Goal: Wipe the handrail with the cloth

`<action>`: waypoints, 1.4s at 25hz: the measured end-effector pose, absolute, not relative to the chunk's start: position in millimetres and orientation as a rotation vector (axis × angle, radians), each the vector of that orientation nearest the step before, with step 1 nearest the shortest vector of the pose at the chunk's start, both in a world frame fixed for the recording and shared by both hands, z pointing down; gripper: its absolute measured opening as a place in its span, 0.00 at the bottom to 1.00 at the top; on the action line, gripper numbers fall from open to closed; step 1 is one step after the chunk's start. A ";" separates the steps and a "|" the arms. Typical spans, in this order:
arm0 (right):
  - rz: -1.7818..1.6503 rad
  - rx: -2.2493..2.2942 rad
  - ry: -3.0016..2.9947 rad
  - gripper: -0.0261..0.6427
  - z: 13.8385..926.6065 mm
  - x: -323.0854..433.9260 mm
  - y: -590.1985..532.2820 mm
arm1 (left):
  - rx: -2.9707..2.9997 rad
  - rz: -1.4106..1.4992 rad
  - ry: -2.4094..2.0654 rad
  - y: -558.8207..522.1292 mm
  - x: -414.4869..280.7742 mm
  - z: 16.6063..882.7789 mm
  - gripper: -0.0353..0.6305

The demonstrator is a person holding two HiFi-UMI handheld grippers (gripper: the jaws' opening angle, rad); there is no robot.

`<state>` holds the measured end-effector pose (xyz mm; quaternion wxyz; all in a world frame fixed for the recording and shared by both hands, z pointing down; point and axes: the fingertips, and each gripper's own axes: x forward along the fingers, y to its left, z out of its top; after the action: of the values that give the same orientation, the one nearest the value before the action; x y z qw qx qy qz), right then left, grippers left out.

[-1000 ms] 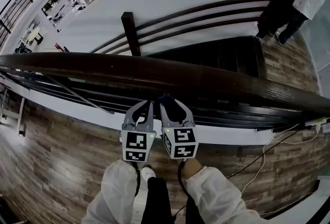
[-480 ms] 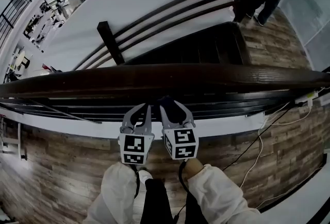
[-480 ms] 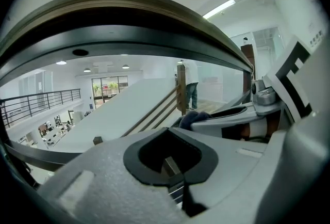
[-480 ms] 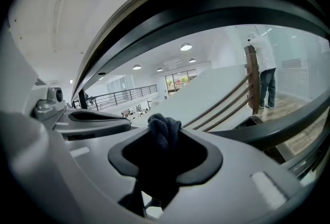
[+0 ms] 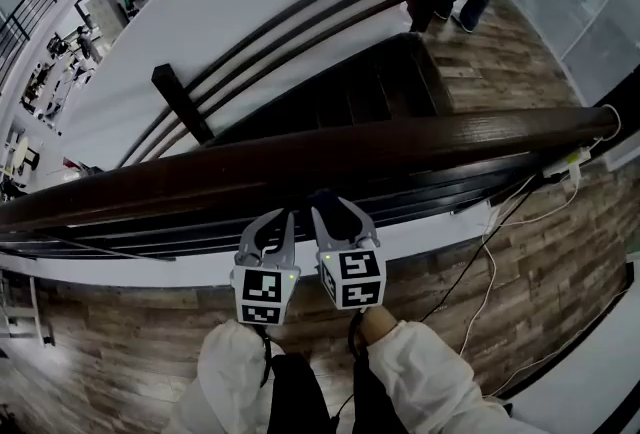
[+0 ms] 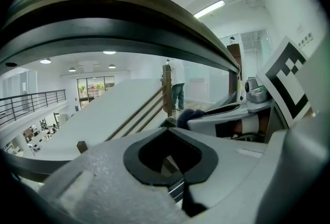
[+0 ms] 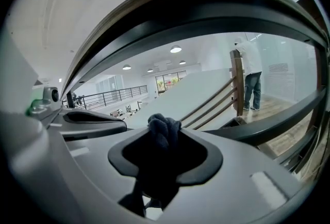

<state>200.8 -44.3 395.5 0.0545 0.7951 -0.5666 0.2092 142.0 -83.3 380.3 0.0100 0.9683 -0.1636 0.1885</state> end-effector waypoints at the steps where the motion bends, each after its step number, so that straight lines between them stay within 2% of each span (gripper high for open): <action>1: 0.631 2.424 -1.710 0.25 395.4 209.3 -38.1 | 3.028 0.585 -0.493 -76.8 151.4 380.2 0.05; 18: 0.610 2.579 -1.517 0.25 393.5 350.1 63.5 | 3.067 0.547 -0.202 29.6 302.9 381.7 0.05; 35: 0.618 2.663 -1.434 0.25 392.8 447.9 138.7 | 3.097 0.560 -0.033 101.3 405.8 381.8 0.05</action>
<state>447.9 138.7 392.8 0.0273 0.8623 -0.4645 0.2000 405.8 101.3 381.8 -0.0028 0.9840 -0.0105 0.1780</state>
